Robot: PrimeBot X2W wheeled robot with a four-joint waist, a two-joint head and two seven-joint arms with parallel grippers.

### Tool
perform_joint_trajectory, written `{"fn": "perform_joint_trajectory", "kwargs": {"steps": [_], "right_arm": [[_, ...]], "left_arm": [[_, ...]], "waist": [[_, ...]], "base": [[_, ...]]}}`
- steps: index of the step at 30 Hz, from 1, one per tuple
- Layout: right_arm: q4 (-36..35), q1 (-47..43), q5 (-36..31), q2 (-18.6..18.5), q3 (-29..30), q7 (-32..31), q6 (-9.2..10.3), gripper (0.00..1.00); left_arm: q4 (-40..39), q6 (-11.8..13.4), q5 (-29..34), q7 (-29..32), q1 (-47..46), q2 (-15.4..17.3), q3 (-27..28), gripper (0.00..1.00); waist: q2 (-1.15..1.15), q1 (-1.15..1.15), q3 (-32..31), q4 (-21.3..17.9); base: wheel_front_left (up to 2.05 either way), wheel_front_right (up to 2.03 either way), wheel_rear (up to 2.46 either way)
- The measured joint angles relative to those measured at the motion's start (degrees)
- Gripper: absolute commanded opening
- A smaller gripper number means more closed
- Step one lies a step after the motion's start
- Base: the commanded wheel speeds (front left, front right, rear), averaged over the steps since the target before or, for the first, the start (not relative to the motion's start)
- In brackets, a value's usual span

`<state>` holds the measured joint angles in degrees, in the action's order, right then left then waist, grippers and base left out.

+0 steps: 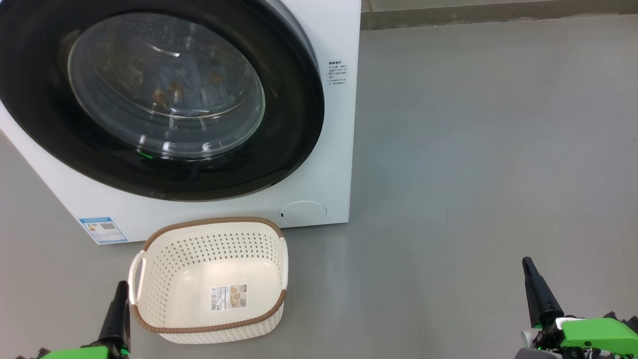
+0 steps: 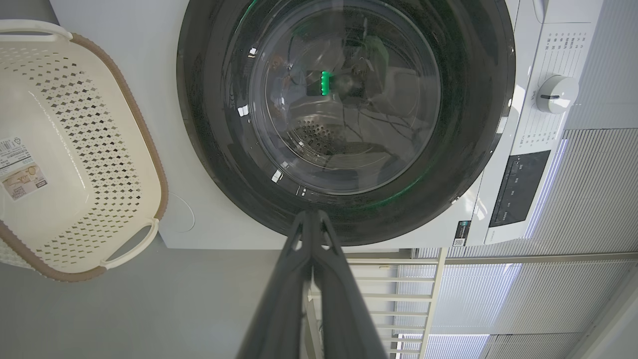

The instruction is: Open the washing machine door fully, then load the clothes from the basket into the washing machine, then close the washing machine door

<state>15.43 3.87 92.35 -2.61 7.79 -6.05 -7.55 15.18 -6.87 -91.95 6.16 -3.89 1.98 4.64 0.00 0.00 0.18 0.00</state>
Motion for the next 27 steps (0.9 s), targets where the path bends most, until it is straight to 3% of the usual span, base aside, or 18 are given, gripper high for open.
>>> {"fn": "perform_joint_trajectory", "kwargs": {"steps": [27], "right_arm": [[0.00,0.00,0.00,0.01,0.02,0.00,0.00,0.00]], "left_arm": [[0.00,0.00,0.00,0.00,0.00,0.00,0.00,0.00]], "waist": [[0.00,0.00,0.00,0.00]], "base": [[0.00,0.00,0.00]]}}
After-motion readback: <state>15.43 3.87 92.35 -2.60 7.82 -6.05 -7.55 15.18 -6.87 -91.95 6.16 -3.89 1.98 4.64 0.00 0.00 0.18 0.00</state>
